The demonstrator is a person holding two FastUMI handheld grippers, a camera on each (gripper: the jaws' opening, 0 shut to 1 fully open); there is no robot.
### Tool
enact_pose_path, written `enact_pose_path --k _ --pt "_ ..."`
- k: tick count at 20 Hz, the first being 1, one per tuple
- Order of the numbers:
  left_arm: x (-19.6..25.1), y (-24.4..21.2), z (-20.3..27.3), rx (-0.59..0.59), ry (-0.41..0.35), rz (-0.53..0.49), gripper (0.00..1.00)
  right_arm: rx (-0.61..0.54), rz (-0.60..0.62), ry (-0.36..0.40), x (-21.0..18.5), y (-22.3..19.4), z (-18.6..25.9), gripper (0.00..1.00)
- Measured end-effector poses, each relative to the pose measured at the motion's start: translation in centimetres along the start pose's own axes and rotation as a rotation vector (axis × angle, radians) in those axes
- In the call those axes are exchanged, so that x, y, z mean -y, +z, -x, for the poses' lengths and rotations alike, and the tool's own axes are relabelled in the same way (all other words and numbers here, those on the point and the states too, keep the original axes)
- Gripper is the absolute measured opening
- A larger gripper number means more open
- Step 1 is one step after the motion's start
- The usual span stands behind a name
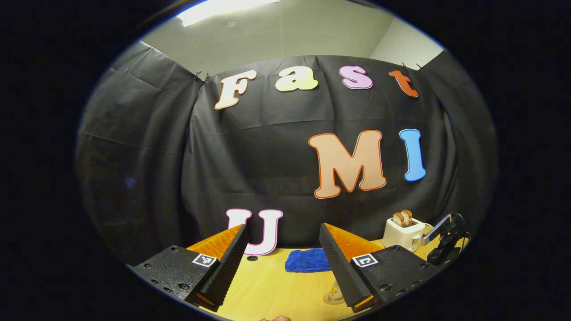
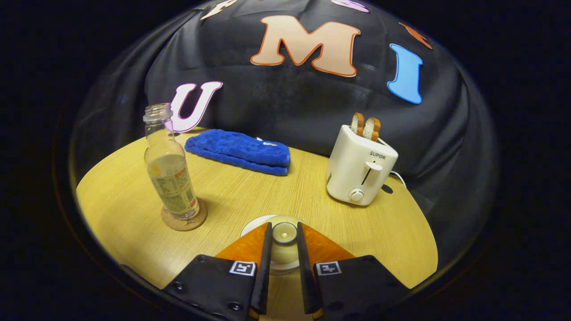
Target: Open the teacup lid with one hand, grasp the water bottle and pour water into the teacup with the other hand; after pouring, place the water bottle on the coaster and then close the teacup lid.
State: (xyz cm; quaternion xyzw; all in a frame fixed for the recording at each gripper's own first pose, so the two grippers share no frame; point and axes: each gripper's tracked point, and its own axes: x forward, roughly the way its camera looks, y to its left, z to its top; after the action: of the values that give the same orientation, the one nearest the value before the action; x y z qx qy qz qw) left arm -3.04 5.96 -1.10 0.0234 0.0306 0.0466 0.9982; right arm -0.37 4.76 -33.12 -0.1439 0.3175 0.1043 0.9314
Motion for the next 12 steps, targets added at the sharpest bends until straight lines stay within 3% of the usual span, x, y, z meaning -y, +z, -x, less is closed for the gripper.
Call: enact_pose_path --k 4,5,12 --pt "0.1 -0.3 -0.1 -0.006 -0.009 0.004 0.94 -0.008 -0.005 0.005 0.1 0.1 -0.1 0.30" --pt "0.2 -0.6 -0.2 -0.012 -0.016 0.009 0.94 -0.013 -0.006 0.008 0.2 0.2 -0.1 0.23" --pt "1.1 -2.7 -0.9 -0.018 -0.099 0.020 0.94 -0.045 -0.135 0.049 -0.5 0.9 0.6 0.26"
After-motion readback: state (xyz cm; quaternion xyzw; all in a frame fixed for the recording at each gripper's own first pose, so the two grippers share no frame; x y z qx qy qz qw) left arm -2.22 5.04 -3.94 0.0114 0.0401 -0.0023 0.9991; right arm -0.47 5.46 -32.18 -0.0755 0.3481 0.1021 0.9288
